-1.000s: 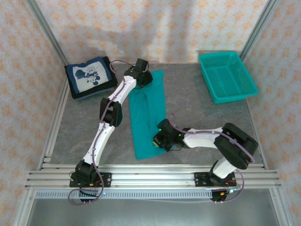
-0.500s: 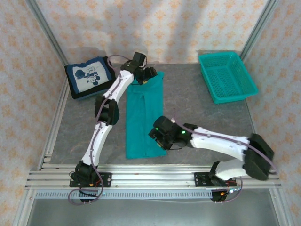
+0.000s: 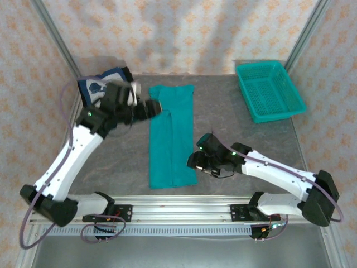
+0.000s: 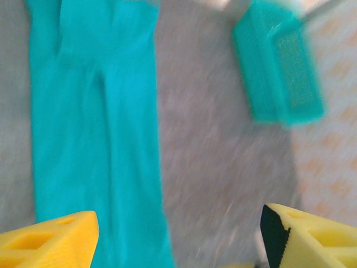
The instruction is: Fold and stack the t-shirts
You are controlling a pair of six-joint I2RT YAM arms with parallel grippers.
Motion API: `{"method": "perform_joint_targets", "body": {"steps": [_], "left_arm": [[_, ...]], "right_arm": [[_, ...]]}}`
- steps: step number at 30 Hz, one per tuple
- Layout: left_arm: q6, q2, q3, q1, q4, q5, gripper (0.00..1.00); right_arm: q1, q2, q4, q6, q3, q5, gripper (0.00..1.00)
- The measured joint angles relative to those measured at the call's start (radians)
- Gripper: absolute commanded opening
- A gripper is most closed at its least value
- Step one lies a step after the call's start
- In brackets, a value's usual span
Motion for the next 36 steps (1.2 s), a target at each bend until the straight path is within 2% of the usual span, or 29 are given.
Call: {"method": "perform_joint_targets", "body": {"steps": [6, 10, 15, 21, 29, 36], "left_arm": [[-0.136, -0.148, -0.588, -0.151, 0.024, -0.024, 0.65], [-0.231, -0.257, -0.761, -0.211, 0.053, -0.027, 0.64], [-0.311, -0.257, -0.852, -0.255, 0.174, -0.025, 0.6], [-0.361, -0.185, -0.879, -0.276, 0.276, -0.018, 0.56], [-0.391, -0.065, -0.884, -0.309, 0.385, -0.011, 0.38], [-0.404, -0.047, -0.893, -0.322, 0.426, -0.007, 0.21]], "right_arm": [[0.0, 0.121, 0.108, -0.045, -0.088, -0.067, 0.61], [0.0, 0.178, 0.169, -0.053, -0.105, -0.096, 0.59], [0.0, 0.236, 0.23, -0.059, -0.105, -0.112, 0.57], [0.0, 0.261, 0.25, -0.06, -0.109, -0.114, 0.56], [0.0, 0.261, 0.257, -0.06, -0.134, -0.114, 0.56], [0.0, 0.253, 0.259, -0.055, -0.151, -0.114, 0.55]]}}
